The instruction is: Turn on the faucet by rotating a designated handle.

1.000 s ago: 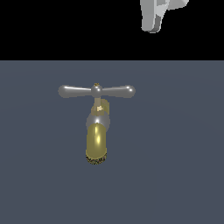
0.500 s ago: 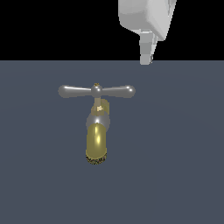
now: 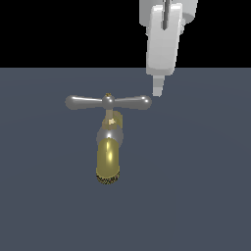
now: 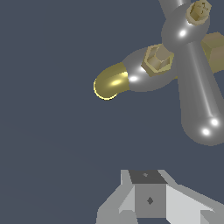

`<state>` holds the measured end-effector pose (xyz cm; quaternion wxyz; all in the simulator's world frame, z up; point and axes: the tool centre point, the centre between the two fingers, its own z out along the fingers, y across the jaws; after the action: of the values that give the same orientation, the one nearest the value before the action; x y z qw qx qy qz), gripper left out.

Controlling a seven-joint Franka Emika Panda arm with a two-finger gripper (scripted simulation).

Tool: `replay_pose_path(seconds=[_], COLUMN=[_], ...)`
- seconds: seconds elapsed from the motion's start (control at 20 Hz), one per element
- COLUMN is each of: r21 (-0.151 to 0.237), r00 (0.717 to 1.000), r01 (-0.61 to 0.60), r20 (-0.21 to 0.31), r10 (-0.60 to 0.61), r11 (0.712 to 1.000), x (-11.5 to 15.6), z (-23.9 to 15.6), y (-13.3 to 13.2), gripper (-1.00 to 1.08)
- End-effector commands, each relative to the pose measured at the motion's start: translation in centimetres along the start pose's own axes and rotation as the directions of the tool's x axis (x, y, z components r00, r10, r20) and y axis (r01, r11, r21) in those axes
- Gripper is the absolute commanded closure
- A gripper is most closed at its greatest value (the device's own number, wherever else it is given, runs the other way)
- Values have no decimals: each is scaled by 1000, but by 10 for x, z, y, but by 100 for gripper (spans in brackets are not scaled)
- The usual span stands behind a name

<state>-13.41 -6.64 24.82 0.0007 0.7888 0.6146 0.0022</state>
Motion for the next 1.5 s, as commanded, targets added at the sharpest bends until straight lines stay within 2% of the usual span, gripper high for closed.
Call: replay_pose_path(seconds=[0.0, 0.3, 0.65, 1.2, 1.45], r21=[0, 2, 3, 4, 4], r00=[998, 986, 971, 965, 965], r01=[58, 166, 240, 262, 262], r20=[2, 3, 3, 2, 2], r10=[-58, -167, -240, -262, -262], r11=[998, 986, 971, 965, 965], x=[3, 9, 15, 17, 20], z=[11, 32, 46, 51, 51], y=[6, 18, 25, 27, 41], gripper=[108, 108, 108, 108, 108])
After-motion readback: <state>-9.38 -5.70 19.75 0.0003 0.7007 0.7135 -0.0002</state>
